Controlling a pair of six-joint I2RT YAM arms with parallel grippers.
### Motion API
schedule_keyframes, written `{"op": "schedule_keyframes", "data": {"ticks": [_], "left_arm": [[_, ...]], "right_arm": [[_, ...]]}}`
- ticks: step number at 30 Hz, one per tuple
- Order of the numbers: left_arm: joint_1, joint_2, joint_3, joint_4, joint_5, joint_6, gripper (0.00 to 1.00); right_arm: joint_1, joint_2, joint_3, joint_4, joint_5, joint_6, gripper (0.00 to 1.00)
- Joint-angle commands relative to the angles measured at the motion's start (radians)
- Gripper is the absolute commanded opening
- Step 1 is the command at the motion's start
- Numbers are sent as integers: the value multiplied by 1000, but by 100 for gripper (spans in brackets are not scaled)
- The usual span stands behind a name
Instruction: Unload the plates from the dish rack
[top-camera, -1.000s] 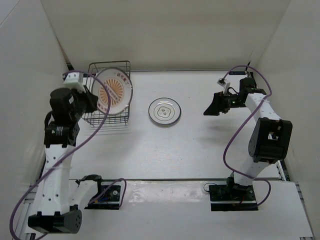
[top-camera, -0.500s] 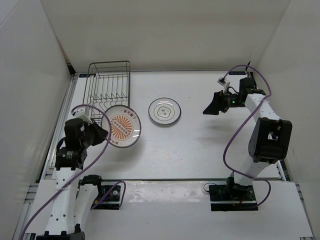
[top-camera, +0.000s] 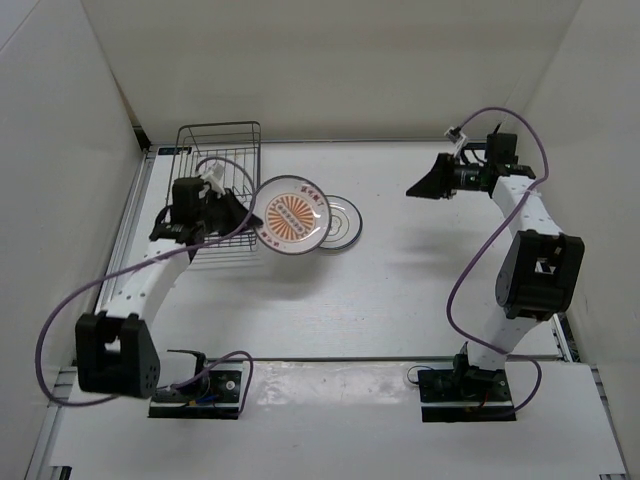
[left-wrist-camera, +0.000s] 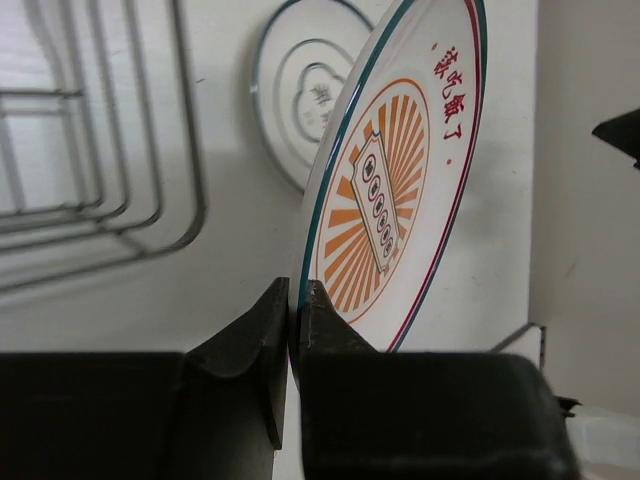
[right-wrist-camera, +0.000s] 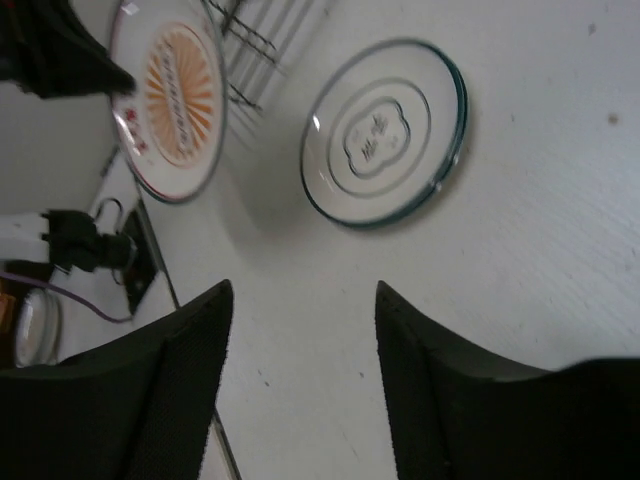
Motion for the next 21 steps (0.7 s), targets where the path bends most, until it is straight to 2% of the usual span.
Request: {"op": "schedule_keyframes", "data": {"ticks": [1, 4, 5, 6, 8, 12, 16, 21], "left_arm": [[-47, 104, 113, 244, 136, -72, 0], [-82, 228, 213, 294, 176, -87, 0], [-92, 248, 239, 290, 187, -84, 0], [-114, 296, 317, 291, 193, -80, 0], [-128, 383, 363, 307, 199, -86, 0], [-174, 505, 595, 264, 245, -80, 0], [-207, 581, 699, 259, 237, -78, 0], [-254, 638, 753, 245, 225, -81, 0]], "right_arm": [[2, 48, 106, 234, -187, 294, 59], [9, 91, 172, 357, -236, 394, 58], [12, 100, 174, 461, -255, 549, 58], [12, 123, 171, 581, -261, 604, 58], [19, 155, 200, 628, -270, 695, 58], [39, 180, 237, 628, -276, 706, 61], [51, 191, 243, 630, -263, 698, 65], [65, 212, 249, 636, -250, 686, 65]]}}
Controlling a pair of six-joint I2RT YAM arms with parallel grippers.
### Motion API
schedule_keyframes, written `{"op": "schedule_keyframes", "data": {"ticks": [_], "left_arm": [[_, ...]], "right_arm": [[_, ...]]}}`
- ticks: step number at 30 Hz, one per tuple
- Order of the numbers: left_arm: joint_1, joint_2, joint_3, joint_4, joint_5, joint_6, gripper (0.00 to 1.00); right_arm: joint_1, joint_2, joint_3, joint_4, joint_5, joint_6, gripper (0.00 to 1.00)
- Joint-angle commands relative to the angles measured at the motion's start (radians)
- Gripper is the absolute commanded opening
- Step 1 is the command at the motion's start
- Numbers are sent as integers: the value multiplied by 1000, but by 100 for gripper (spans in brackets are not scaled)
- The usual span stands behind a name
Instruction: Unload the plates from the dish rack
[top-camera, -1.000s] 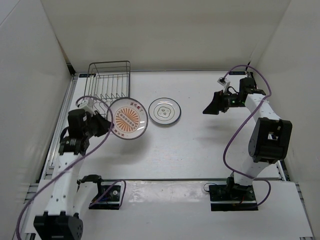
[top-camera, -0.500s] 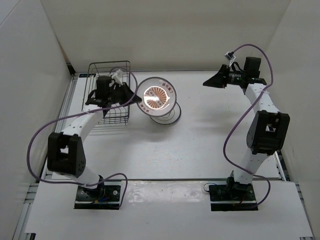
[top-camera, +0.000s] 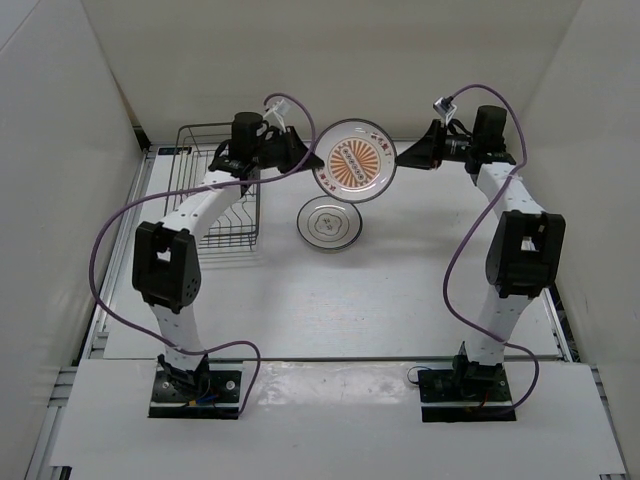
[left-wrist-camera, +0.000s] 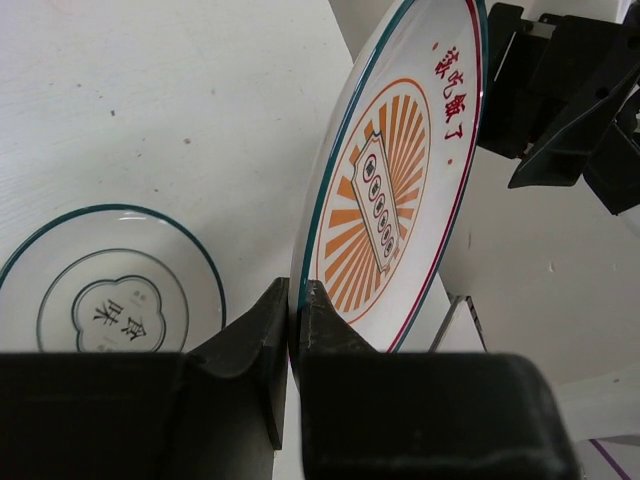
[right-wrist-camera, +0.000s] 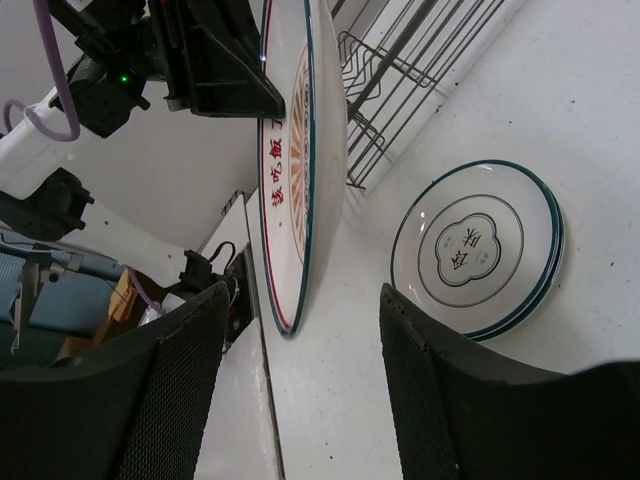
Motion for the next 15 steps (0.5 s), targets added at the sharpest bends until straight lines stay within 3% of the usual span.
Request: {"op": "schedule_keyframes", "data": {"ticks": [1, 4, 8, 9, 12, 13, 14, 15], "left_arm": [[-36, 0, 83, 21, 32, -13, 0], [-64, 26, 123, 11, 32, -11, 0], [-92, 51, 155, 10, 32, -10, 0], [-96, 51, 155, 2, 35, -7, 0], [-95, 37, 136, -18, 22, 9, 3], [-92, 20, 119, -19, 17, 13, 6], [-90, 16, 111, -25, 11, 18, 8], [-87, 9, 97, -27, 8, 30, 17]], "right_arm": [[8, 15, 48, 54, -9, 10, 65], [12, 18, 47, 36, 16, -5, 65], [12, 18, 37, 13, 45, -16, 50], [10, 17, 37, 7, 51, -21, 36], [5, 10, 34, -16, 73, -29, 12], [5, 10, 36, -22, 79, -35, 0], [4, 7, 37, -30, 82, -38, 0], [1, 9, 42, -66, 94, -45, 0]]}}
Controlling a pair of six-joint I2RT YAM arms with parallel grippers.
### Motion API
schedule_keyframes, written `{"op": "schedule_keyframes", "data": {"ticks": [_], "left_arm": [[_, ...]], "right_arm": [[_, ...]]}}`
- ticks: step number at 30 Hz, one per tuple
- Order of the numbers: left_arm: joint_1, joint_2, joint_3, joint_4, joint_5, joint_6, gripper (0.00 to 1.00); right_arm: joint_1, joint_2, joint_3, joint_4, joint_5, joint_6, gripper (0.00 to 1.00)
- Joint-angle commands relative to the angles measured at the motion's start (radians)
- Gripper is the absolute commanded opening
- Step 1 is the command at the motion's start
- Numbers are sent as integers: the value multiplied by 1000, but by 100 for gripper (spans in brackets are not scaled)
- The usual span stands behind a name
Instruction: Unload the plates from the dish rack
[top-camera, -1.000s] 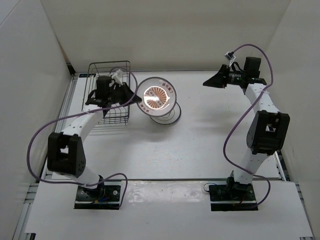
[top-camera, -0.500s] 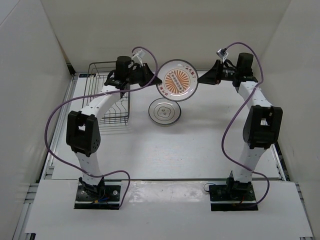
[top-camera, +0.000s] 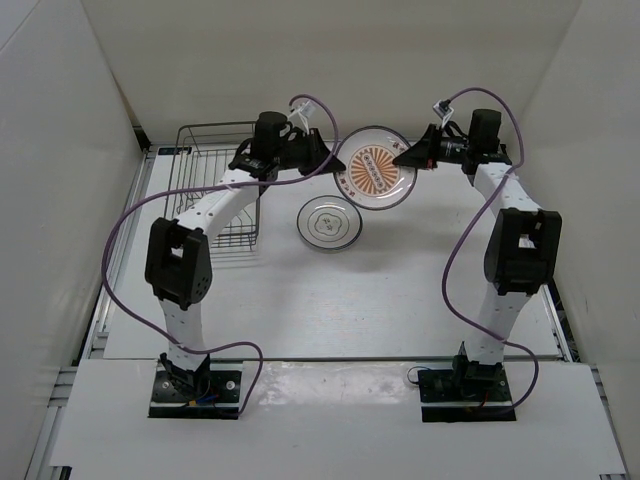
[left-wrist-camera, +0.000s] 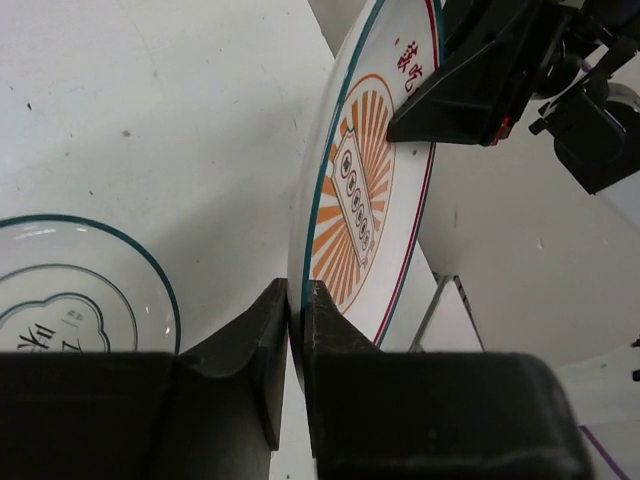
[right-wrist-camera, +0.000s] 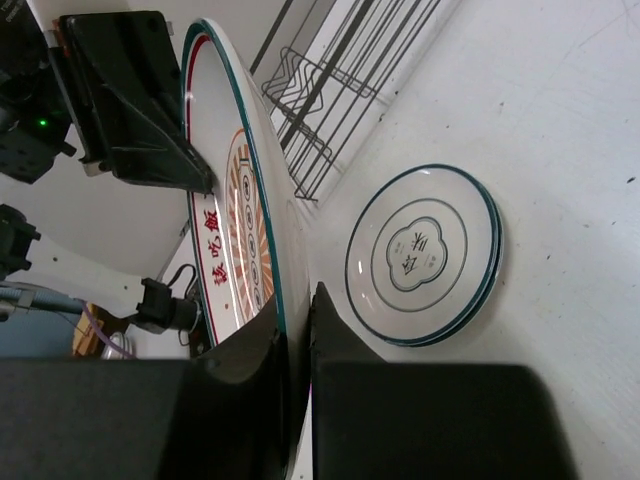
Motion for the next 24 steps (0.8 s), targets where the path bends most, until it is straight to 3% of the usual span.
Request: {"op": "schedule_keyframes", "data": {"ticks": [1, 3, 4, 5, 6, 9, 12, 18, 24], "left_arm": [[23, -79, -27, -26, 5, 37, 21], [32, -111, -46, -43, -11, 60, 35], [37, -118, -66, -61, -17, 80, 53], [42, -145, -71, -101, -28, 105, 59], [51, -156, -90, -138, -64, 140, 78], [71, -205, -115, -245, -117, 203, 100], [118, -263, -172, -296, -138, 215, 100], [193, -378, -298, -362, -224, 270, 100], [256, -479, -388, -419, -269, 280, 100]], "right_arm": [[-8, -19, 39, -67, -23, 10, 0], [-19, -22, 42, -92, -20, -5, 0], [-21, -28, 45, -102, -20, -10, 0], [-25, -30, 52, -128, -18, -35, 0], [-40, -33, 50, -170, -3, -45, 0], [-77, -47, 32, -185, 20, -48, 0], [-102, -58, -2, -220, 31, -82, 0], [-154, -36, -22, -458, 63, -230, 0], [-172, -32, -59, -673, 213, -517, 0]]}}
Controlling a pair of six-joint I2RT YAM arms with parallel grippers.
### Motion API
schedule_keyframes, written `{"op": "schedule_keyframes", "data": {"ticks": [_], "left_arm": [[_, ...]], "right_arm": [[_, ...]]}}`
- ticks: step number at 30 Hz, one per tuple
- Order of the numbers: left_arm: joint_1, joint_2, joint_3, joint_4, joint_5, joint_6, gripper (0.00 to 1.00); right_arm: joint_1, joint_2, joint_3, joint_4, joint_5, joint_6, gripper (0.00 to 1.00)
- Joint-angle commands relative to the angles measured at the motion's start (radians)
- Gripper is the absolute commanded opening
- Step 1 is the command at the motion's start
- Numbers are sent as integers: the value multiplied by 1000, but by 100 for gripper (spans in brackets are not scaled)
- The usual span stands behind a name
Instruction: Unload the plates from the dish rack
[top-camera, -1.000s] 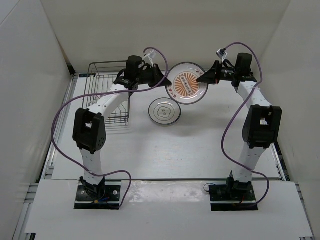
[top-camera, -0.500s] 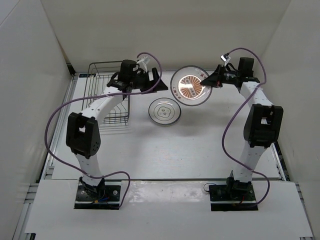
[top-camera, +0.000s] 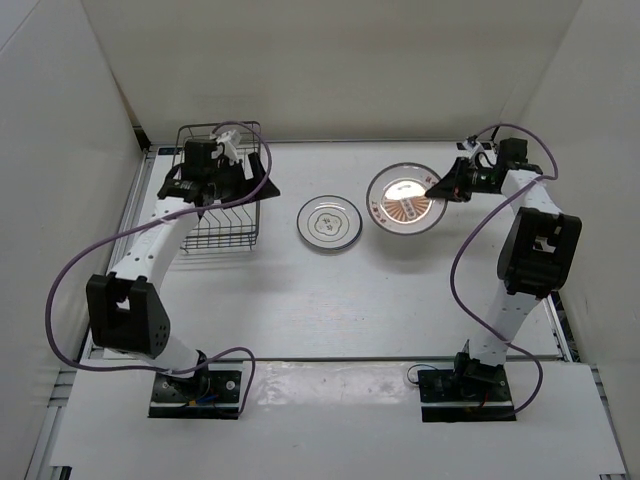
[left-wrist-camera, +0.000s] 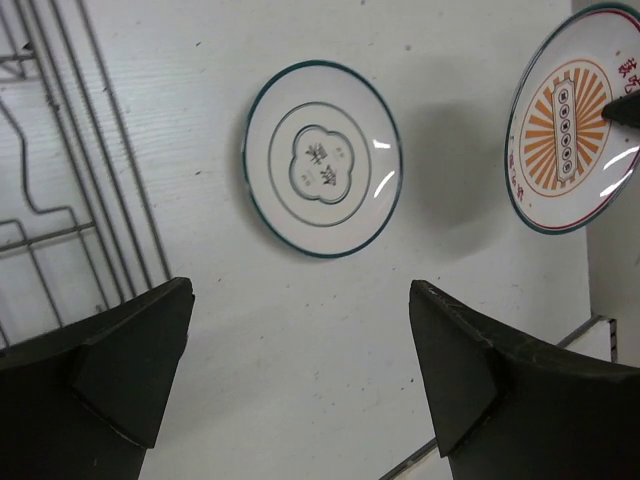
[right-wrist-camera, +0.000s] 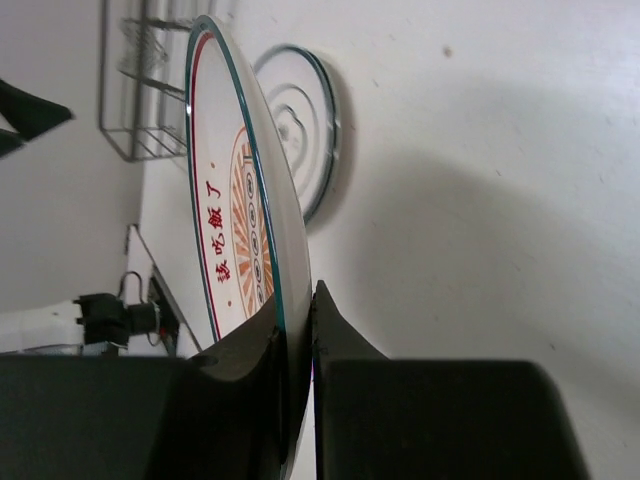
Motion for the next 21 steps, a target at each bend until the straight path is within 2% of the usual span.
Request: {"op": "schedule_keyframes", "data": {"ticks": [1, 5, 9, 21], "left_arm": [[18, -76, -44, -52, -44, 30, 100], [32, -111, -103, -58, -71, 42, 100], [39, -135, -149, -70, -96, 48, 100], [49, -220, -238, -109, -159, 62, 100]], "right_arm": [[-5, -27, -24, -181, 72, -194, 0], [-13, -8, -59, -221, 169, -260, 0], [-19, 16, -85, -201, 236, -253, 0], [-19, 110, -51, -182, 318, -240, 0]]}}
